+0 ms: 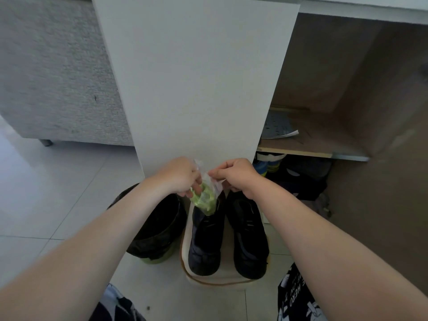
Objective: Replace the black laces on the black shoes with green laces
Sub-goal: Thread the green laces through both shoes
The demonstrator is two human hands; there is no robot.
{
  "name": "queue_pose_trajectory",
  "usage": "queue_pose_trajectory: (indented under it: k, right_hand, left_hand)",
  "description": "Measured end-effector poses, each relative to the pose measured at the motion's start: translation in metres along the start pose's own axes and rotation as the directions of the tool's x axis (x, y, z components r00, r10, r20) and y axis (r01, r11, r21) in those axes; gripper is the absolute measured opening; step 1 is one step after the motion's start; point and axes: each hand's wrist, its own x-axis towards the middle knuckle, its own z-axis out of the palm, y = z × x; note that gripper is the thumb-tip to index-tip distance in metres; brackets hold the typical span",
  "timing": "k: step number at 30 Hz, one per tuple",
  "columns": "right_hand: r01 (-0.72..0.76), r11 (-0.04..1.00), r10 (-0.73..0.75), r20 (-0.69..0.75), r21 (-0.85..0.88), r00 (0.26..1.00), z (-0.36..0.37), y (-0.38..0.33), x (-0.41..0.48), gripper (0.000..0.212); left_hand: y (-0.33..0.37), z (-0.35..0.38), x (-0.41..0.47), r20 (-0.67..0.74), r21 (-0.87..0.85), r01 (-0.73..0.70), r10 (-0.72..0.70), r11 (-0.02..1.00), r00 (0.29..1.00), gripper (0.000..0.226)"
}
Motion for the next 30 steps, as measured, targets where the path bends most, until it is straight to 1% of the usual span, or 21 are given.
queue_pose_trajectory:
  k: [1, 2, 4, 6, 8, 10, 11, 12, 13, 15, 16, 17, 19, 20, 22, 25, 26, 27, 28, 29, 30]
  right_hand:
    - [0.019, 1.0, -0.021, -0.059, -0.024, 0.998, -0.001, 0.001, 0.001, 0.018]
    - [0.048, 0.995, -0.059, -0.132, -0.088, 0.989, -0.003, 0.003, 0.004, 0.019]
    - [0.084, 0.951, -0.163, -0.252, -0.297, 0.954, -0.009, 0.007, 0.009, 0.018]
    - [0.121, 0.888, -0.257, -0.261, -0.444, 0.93, -0.014, 0.01, 0.008, 0.021]
    - [0.248, 0.774, -0.406, -0.155, -0.583, 0.901, -0.015, 0.012, 0.008, 0.027]
    - [0.425, 0.621, -0.569, -0.007, -0.659, 0.822, -0.014, 0.006, 0.006, 0.029]
    - [0.478, 0.566, -0.602, 0.06, -0.672, 0.796, -0.012, 0.001, 0.004, 0.03]
    - [0.481, 0.527, -0.585, 0.112, -0.701, 0.803, -0.01, -0.002, 0.003, 0.029]
    - [0.455, 0.488, -0.533, 0.158, -0.745, 0.831, -0.007, -0.004, 0.003, 0.026]
    - [0.349, 0.438, -0.36, 0.194, -0.828, 0.913, -0.003, 0.0, 0.004, 0.027]
    - [0.299, 0.478, -0.276, 0.182, -0.826, 0.944, -0.002, 0.004, 0.005, 0.024]
    - [0.269, 0.559, -0.22, 0.172, -0.784, 0.96, -0.001, 0.008, 0.006, 0.02]
    - [0.203, 0.735, -0.159, 0.127, -0.647, 0.979, -0.001, 0.012, 0.009, 0.033]
    - [0.162, 0.791, -0.129, 0.099, -0.589, 0.987, -0.001, 0.012, 0.01, 0.038]
    - [0.113, 0.863, -0.085, 0.079, -0.493, 0.993, 0.001, 0.009, 0.012, 0.035]
    - [0.082, 0.931, -0.052, 0.092, -0.356, 0.994, 0.005, 0.007, 0.011, 0.025]
    - [0.065, 0.951, -0.041, 0.084, -0.301, 0.996, 0.006, 0.007, 0.012, 0.017]
    - [0.052, 0.974, -0.036, 0.077, -0.223, 0.996, 0.005, 0.006, 0.012, 0.008]
    - [0.046, 0.992, -0.036, 0.085, -0.121, 0.996, 0.003, 0.005, 0.012, 0.01]
    - [0.032, 0.999, -0.032, 0.091, 0.001, 0.995, 0.002, 0.004, 0.014, 0.017]
    - [0.023, 0.994, -0.033, 0.088, 0.109, 0.996, 0.0, 0.003, 0.015, 0.02]
  left_hand:
    - [0.0, -0.001, 0.0, -0.01, 0.041, 0.017, -0.016, 0.999, 1.0, 0.031]
    - [0.002, -0.002, -0.001, -0.024, 0.067, 0.032, -0.031, 0.997, 0.999, 0.03]
    - [0.006, -0.005, -0.003, -0.075, 0.094, 0.047, -0.04, 0.994, 0.996, 0.025]
    - [0.011, -0.008, -0.003, -0.135, 0.103, 0.023, -0.009, 0.994, 0.991, 0.021]
    - [0.011, -0.008, -0.003, -0.141, 0.087, 0.008, 0.004, 0.996, 0.99, 0.021]
    - [0.01, -0.007, -0.002, -0.116, 0.056, -0.009, 0.016, 0.998, 0.993, 0.025]
    - [0.009, -0.006, -0.001, -0.109, 0.025, -0.023, 0.026, 0.999, 0.994, 0.026]
    - [0.009, -0.005, 0.0, -0.109, -0.017, -0.044, 0.041, 0.999, 0.993, 0.028]
    - [0.009, -0.005, 0.001, -0.114, -0.055, -0.067, 0.061, 0.996, 0.992, 0.028]
    - [0.008, -0.005, 0.002, -0.132, -0.085, -0.127, 0.115, 0.988, 0.985, 0.029]
    - [0.007, -0.004, 0.002, -0.138, -0.091, -0.155, 0.142, 0.984, 0.98, 0.03]
    - [0.006, -0.003, 0.003, -0.138, -0.114, -0.178, 0.162, 0.977, 0.977, 0.031]
    - [0.004, 0.0, 0.004, -0.114, -0.205, -0.207, 0.186, 0.957, 0.976, 0.031]
    - [0.003, 0.0, 0.004, -0.094, -0.241, -0.22, 0.203, 0.945, 0.975, 0.03]
    - [0.004, 0.001, 0.001, -0.054, -0.289, -0.26, 0.255, 0.921, 0.965, 0.028]
    - [0.003, 0.001, 0.0, -0.079, -0.382, -0.301, 0.293, 0.874, 0.953, 0.027]
    - [0.002, 0.001, 0.003, -0.122, -0.42, -0.306, 0.281, 0.854, 0.952, 0.028]
    - [0.001, 0.002, 0.006, -0.204, -0.46, -0.316, 0.248, 0.83, 0.947, 0.026]
    - [-0.003, 0.002, 0.012, -0.318, -0.477, -0.324, 0.183, 0.817, 0.93, 0.023]
    - [-0.007, 0.002, 0.017, -0.424, -0.479, -0.321, 0.105, 0.817, 0.9, 0.021]
    - [-0.012, 0.001, 0.022, -0.491, -0.481, -0.29, 0.02, 0.827, 0.871, 0.02]
